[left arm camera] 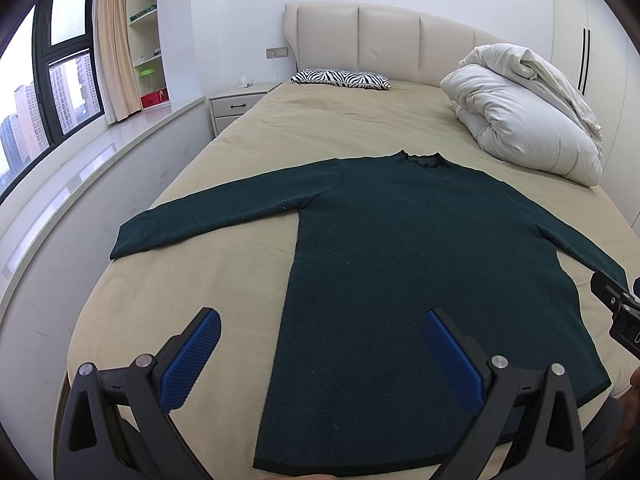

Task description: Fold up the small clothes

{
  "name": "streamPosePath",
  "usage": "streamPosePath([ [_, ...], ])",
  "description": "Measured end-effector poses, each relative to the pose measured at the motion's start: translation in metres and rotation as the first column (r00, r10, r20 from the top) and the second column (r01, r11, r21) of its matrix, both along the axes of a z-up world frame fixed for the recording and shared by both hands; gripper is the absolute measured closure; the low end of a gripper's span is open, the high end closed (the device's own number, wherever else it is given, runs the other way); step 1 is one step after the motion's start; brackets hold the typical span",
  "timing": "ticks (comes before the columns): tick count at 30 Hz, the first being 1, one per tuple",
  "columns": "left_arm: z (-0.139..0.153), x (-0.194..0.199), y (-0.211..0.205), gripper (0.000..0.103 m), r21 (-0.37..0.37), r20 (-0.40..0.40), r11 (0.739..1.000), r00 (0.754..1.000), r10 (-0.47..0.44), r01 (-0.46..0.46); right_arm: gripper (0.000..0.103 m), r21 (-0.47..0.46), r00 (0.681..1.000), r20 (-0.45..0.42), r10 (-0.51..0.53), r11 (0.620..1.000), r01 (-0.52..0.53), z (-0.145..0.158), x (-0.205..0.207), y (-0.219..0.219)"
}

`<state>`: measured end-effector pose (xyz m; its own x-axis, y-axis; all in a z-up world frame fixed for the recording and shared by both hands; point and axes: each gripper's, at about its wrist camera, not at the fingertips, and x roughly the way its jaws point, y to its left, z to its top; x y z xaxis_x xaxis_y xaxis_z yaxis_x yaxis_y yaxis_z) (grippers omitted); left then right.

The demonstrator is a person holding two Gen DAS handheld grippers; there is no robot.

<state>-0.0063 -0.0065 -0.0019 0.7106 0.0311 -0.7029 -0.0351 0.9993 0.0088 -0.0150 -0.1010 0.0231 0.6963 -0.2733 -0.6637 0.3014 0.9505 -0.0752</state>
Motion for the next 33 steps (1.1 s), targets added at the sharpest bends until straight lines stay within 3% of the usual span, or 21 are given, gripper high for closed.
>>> streamPosePath([
  [27,-0.004,0.002,-0.002,0.0,-0.009,-0.014,1.0,1.0,0.001,-0.001,0.0,0.007,1.0,-0.019,0.003,1.0,-0.003,-0.013,0.001,-0.003],
  [33,-0.008,0.0,0.002,0.0,-0.086,-0.04,0.996,0.999,-0.032,0.028,0.0,0.054,1.0,-0.022,0.001,0.999,0.0,-0.014,0.004,-0.016],
])
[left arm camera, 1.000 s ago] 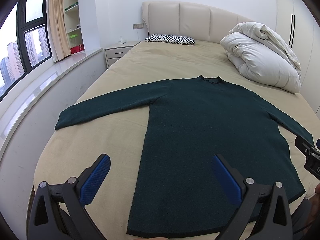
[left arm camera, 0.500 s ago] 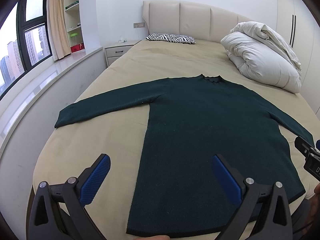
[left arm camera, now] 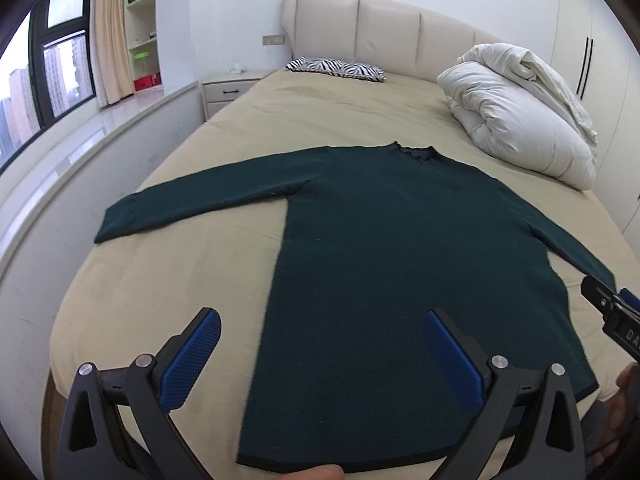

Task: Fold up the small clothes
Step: 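Grasp the sweater sleeve cuff with the right gripper and lift it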

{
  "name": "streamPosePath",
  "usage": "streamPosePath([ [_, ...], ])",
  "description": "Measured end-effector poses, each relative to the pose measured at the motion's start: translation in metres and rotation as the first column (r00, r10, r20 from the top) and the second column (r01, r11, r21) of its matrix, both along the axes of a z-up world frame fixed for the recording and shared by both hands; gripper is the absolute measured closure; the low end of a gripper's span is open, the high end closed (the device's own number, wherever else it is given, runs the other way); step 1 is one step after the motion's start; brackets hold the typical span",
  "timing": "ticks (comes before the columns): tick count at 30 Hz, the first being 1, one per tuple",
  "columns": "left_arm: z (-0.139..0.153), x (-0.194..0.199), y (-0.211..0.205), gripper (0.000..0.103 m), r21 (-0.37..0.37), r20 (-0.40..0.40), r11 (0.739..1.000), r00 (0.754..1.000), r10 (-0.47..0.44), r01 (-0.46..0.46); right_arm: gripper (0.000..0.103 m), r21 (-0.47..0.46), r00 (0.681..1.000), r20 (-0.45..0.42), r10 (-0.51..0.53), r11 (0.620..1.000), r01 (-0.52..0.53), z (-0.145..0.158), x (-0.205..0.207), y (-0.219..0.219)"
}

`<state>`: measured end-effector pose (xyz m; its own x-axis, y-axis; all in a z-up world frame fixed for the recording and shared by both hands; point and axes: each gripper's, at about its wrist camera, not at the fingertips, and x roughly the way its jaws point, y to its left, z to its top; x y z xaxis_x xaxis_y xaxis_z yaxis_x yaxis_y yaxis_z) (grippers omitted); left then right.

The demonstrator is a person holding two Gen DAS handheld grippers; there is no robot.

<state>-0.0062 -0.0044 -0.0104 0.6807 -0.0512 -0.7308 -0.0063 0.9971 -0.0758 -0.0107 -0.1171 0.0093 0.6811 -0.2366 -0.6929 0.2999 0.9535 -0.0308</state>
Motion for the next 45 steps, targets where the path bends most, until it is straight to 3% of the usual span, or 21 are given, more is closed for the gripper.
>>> streamPosePath([
  [6,-0.004,0.002,-0.003,0.0,-0.072,-0.004,0.997,1.0,-0.027,0.026,0.0,0.162,0.995,0.05,-0.092,0.983,0.083,-0.002,-0.002,-0.081],
  [10,-0.01,0.014,-0.014,0.0,-0.022,-0.031,0.999,0.999,-0.036,0.036,0.0,0.289,0.965,0.055,-0.255,0.93,0.229,-0.015,-0.007,-0.19],
  [13,-0.018,0.022,-0.026,0.0,0.005,-0.06,0.997,0.995,-0.076,0.076,0.001,0.403,0.911,0.049,-0.409,0.843,0.356,-0.032,-0.019,-0.276],
  [17,-0.025,0.034,-0.035,0.0,0.0,-0.053,0.996,0.994,-0.093,0.093,0.014,0.563,0.831,-0.008,-0.556,0.684,0.463,-0.065,-0.028,-0.377],
  [19,-0.027,0.04,-0.037,0.0,-0.026,-0.04,0.995,0.994,-0.102,0.101,0.021,0.634,0.809,-0.034,-0.587,0.613,0.472,-0.085,-0.028,-0.415],
  [22,-0.032,0.052,-0.041,0.0,-0.069,-0.053,0.99,0.99,-0.128,0.125,0.028,0.692,0.769,-0.094,-0.633,0.514,0.507,-0.113,-0.026,-0.457],
  [24,-0.033,0.057,-0.045,0.0,-0.046,-0.059,0.99,0.989,-0.134,0.132,0.033,0.725,0.747,-0.108,-0.656,0.463,0.51,-0.129,-0.026,-0.472],
  [26,-0.035,0.064,-0.046,0.0,-0.053,-0.085,0.99,0.987,-0.135,0.131,0.036,0.753,0.738,-0.096,-0.668,0.436,0.493,-0.141,-0.025,-0.486],
  [32,-0.046,0.081,-0.042,0.0,-0.138,-0.134,0.979,0.977,-0.166,0.147,0.049,0.751,0.736,-0.072,-0.673,0.449,0.484,-0.145,-0.003,-0.502],
  [34,-0.051,0.087,-0.039,0.001,-0.179,-0.15,0.973,0.973,-0.176,0.148,0.069,0.732,0.733,-0.078,-0.676,0.461,0.502,-0.144,0.003,-0.509],
  [35,-0.053,0.089,-0.038,0.002,-0.196,-0.153,0.969,0.972,-0.181,0.149,0.084,0.718,0.731,-0.085,-0.677,0.467,0.516,-0.142,0.003,-0.509],
  [36,-0.056,0.092,-0.035,0.004,-0.228,-0.157,0.962,0.969,-0.192,0.153,0.09,0.703,0.733,-0.086,-0.675,0.48,0.525,-0.14,0.004,-0.508],
  [40,-0.063,0.105,-0.028,0.016,-0.332,-0.167,0.93,0.961,-0.221,0.156,0.096,0.624,0.793,-0.025,-0.609,0.61,0.488,-0.11,0.024,-0.489],
  [41,-0.063,0.106,-0.026,0.017,-0.346,-0.161,0.925,0.961,-0.226,0.16,0.096,0.601,0.825,0.009,-0.565,0.663,0.447,-0.095,0.037,-0.476],
  [45,-0.057,0.12,-0.017,0.018,-0.4,-0.13,0.902,0.964,-0.23,0.162,0.096,0.524,0.931,0.1,-0.351,0.814,0.251,-0.046,0.091,-0.406],
])
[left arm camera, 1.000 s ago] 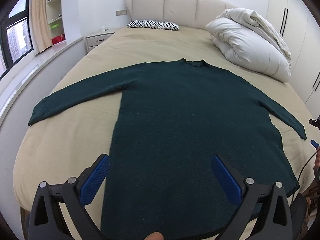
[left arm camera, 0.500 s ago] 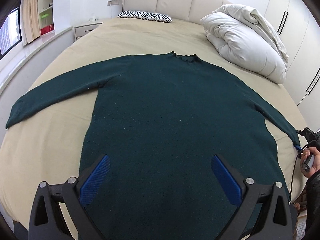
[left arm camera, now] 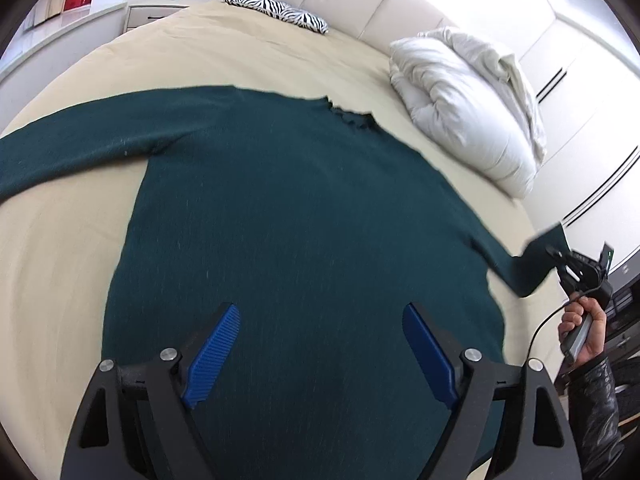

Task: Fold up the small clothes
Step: 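Grasp the sweater sleeve cuff with the right gripper and lift it, then fold the held sleeve across the sweater body and release with the right gripper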

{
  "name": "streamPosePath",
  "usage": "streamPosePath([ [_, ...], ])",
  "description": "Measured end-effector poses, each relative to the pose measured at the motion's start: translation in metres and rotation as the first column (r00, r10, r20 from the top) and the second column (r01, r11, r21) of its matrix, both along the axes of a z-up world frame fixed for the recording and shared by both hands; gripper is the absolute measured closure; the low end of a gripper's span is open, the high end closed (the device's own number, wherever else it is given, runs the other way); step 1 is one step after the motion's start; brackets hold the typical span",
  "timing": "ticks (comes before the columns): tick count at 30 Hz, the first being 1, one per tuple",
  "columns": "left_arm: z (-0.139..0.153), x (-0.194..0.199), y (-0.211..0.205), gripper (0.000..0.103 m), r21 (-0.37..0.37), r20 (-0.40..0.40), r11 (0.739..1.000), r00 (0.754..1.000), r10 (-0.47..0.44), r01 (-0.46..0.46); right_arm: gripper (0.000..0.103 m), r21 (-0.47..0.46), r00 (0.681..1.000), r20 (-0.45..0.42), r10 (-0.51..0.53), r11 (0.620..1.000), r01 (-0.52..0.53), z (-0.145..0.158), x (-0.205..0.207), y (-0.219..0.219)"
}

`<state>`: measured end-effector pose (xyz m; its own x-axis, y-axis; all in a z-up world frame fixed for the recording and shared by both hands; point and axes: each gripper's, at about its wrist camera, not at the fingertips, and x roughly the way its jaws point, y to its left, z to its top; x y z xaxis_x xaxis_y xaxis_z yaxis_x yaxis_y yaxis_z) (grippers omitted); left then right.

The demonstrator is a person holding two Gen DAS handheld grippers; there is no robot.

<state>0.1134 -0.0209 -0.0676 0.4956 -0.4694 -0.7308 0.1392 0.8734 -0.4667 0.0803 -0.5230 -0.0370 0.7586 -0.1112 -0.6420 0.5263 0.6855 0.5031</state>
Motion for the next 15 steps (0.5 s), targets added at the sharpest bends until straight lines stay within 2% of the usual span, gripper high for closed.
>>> streamPosePath([
  [3,0.005,0.01,0.013,0.018,-0.041,0.011,0.999,1.0,0.028,-0.028,0.096,-0.107,0.981,0.009,0.194,0.976,-0.192,0.031,0.047,0.074],
  [6,0.006,0.025,0.027,0.018,-0.093,0.008,0.994,0.998,0.062,-0.061,0.096,-0.108,0.93,0.028,0.365,0.927,-0.36,0.039,0.089,0.154],
  [9,0.008,0.04,0.038,0.018,-0.116,0.019,0.99,0.997,0.078,-0.075,0.096,-0.117,0.88,-0.002,0.475,0.874,-0.472,0.023,0.126,0.23],
  [13,0.003,0.058,0.042,0.018,-0.15,0.012,0.985,0.996,0.086,-0.083,0.096,-0.04,0.839,-0.037,0.543,0.838,-0.544,-0.017,0.161,0.293],
  [15,-0.003,0.069,0.04,0.018,-0.171,-0.01,0.982,0.997,0.081,-0.081,0.093,-0.047,0.818,-0.105,0.565,0.819,-0.572,-0.042,0.174,0.322],
])
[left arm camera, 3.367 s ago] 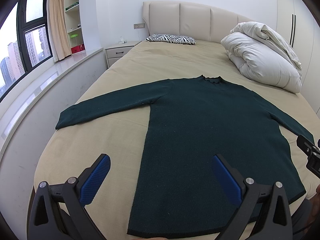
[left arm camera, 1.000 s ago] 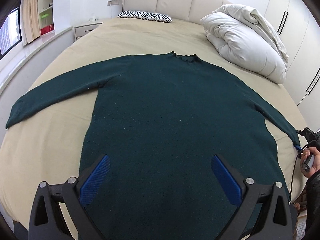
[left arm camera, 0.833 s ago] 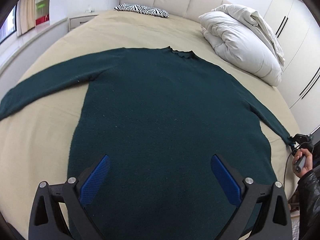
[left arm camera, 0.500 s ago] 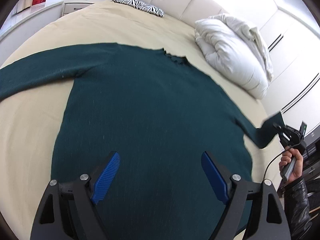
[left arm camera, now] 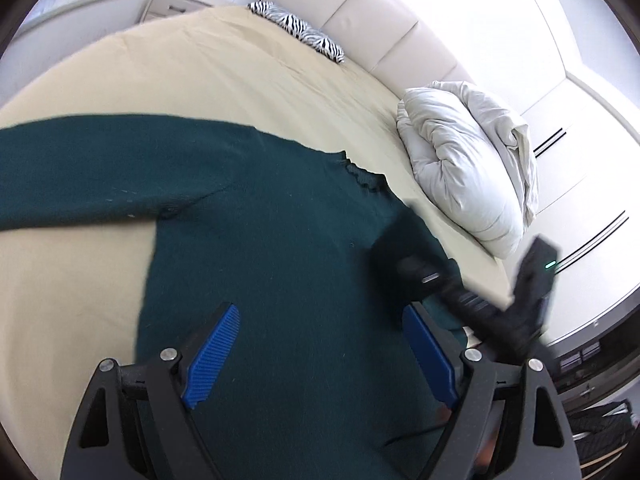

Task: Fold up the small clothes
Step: 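Fold the held sleeve across the sweater body and release with the right gripper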

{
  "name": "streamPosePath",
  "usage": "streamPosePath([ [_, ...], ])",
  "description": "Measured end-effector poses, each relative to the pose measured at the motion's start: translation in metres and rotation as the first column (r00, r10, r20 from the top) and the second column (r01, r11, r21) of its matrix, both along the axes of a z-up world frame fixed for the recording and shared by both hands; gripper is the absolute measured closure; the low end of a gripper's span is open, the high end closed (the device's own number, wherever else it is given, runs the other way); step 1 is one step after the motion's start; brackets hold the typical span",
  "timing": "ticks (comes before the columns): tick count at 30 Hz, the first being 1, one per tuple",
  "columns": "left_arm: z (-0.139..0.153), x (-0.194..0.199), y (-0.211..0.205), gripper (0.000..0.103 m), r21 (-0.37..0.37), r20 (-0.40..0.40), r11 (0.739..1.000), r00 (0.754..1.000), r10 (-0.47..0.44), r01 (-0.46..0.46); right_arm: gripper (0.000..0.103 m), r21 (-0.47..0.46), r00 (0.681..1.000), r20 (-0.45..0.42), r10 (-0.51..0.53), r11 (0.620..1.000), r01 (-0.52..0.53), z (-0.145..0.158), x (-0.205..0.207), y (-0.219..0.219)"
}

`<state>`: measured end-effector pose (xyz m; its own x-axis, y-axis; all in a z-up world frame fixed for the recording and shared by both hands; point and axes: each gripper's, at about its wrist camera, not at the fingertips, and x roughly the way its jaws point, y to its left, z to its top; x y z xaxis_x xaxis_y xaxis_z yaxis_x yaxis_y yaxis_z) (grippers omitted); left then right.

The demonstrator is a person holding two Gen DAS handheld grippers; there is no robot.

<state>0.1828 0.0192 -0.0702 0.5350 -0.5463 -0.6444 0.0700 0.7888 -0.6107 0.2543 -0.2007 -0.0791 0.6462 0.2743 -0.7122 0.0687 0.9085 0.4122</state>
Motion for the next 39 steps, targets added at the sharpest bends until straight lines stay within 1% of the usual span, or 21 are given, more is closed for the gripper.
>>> streamPosePath([
  [2,-0.006,0.009,-0.005,0.018,-0.014,-0.017,1.0,1.0,-0.01,0.01,0.089,-0.013,0.998,-0.053,0.046,0.999,-0.047,-0.024,0.006,0.019],
  [3,-0.007,0.013,-0.009,0.018,-0.01,-0.021,1.0,1.0,-0.013,0.013,0.074,0.014,0.995,-0.067,0.07,0.997,-0.069,-0.034,0.002,0.023],
  [4,-0.009,0.017,-0.014,0.018,-0.007,-0.023,1.0,1.0,-0.021,0.021,0.063,0.045,0.994,-0.068,0.081,0.996,-0.078,-0.039,-0.004,0.027],
  [5,-0.011,0.021,-0.019,0.017,-0.006,-0.025,1.0,0.999,-0.03,0.029,0.045,0.067,0.996,-0.056,0.075,0.995,-0.071,-0.044,-0.018,0.03],
  [6,-0.013,0.024,-0.024,0.017,-0.004,-0.03,0.999,0.999,-0.035,0.035,0.036,0.081,0.997,-0.037,0.062,0.995,-0.059,-0.044,-0.029,0.027],
  [7,-0.015,0.029,-0.03,0.017,0.0,-0.036,0.999,0.998,-0.044,0.044,0.034,0.083,0.998,-0.02,0.056,0.995,-0.054,-0.043,-0.038,0.023],
  [9,-0.02,0.037,-0.041,0.017,0.009,-0.043,0.998,0.998,-0.056,0.056,0.034,0.077,0.998,0.015,0.056,0.995,-0.057,-0.036,-0.057,0.015],
  [11,-0.025,0.049,-0.057,0.017,0.018,-0.054,0.997,0.996,-0.073,0.075,0.034,0.098,0.999,0.021,0.029,0.995,-0.031,-0.033,-0.075,-0.008],
  [12,-0.029,0.056,-0.067,0.017,0.033,-0.064,0.995,0.994,-0.087,0.089,0.034,0.12,1.0,0.018,0.006,0.993,-0.008,-0.029,-0.071,-0.017],
  [14,-0.039,0.067,-0.082,0.018,0.055,-0.093,0.992,0.99,-0.105,0.111,0.034,0.205,0.998,0.018,-0.053,0.978,0.049,-0.032,-0.085,-0.051],
  [18,-0.051,0.084,-0.106,0.043,0.121,-0.127,0.982,0.984,-0.129,0.144,0.034,0.329,0.987,-0.021,-0.157,0.931,0.155,-0.051,-0.1,-0.108],
  [20,-0.05,0.09,-0.114,0.063,0.179,-0.132,0.971,0.982,-0.134,0.156,0.032,0.393,0.978,-0.059,-0.202,0.895,0.209,-0.063,-0.102,-0.132],
  [21,-0.05,0.093,-0.115,0.079,0.208,-0.139,0.966,0.982,-0.127,0.155,0.032,0.426,0.973,-0.073,-0.217,0.876,0.227,-0.069,-0.102,-0.142],
  [22,-0.049,0.095,-0.114,0.089,0.214,-0.141,0.965,0.982,-0.124,0.153,0.032,0.452,0.969,-0.085,-0.232,0.858,0.245,-0.074,-0.103,-0.15],
  [24,-0.044,0.097,-0.109,0.094,0.195,-0.126,0.969,0.984,-0.126,0.149,0.032,0.492,0.958,-0.101,-0.268,0.824,0.282,-0.082,-0.111,-0.168],
  [26,-0.035,0.096,-0.105,0.094,0.199,-0.089,0.97,0.989,-0.12,0.136,0.032,0.53,0.948,-0.106,-0.299,0.79,0.309,-0.087,-0.111,-0.184],
  [31,-0.006,0.099,-0.092,0.095,0.184,0.028,0.98,0.996,-0.086,0.079,0.032,0.565,0.931,-0.14,-0.338,0.744,0.355,-0.095,-0.1,-0.203],
  [33,-0.003,0.1,-0.088,0.095,0.188,0.047,0.98,0.996,-0.077,0.067,0.032,0.584,0.922,-0.147,-0.359,0.721,0.374,-0.094,-0.099,-0.206],
  [35,-0.009,0.105,-0.082,0.095,0.193,0.051,0.98,0.997,-0.062,0.051,0.034,0.584,0.905,-0.149,-0.399,0.702,0.407,-0.095,-0.095,-0.215],
  [37,-0.022,0.112,-0.075,0.095,0.203,0.039,0.979,0.998,-0.041,0.032,0.036,0.601,0.883,-0.152,-0.445,0.667,0.44,-0.097,-0.09,-0.228],
  [39,-0.036,0.12,-0.067,0.095,0.199,0.019,0.98,1.0,-0.013,0.009,0.046,0.603,0.854,-0.149,-0.498,0.639,0.478,-0.1,-0.088,-0.244],
])
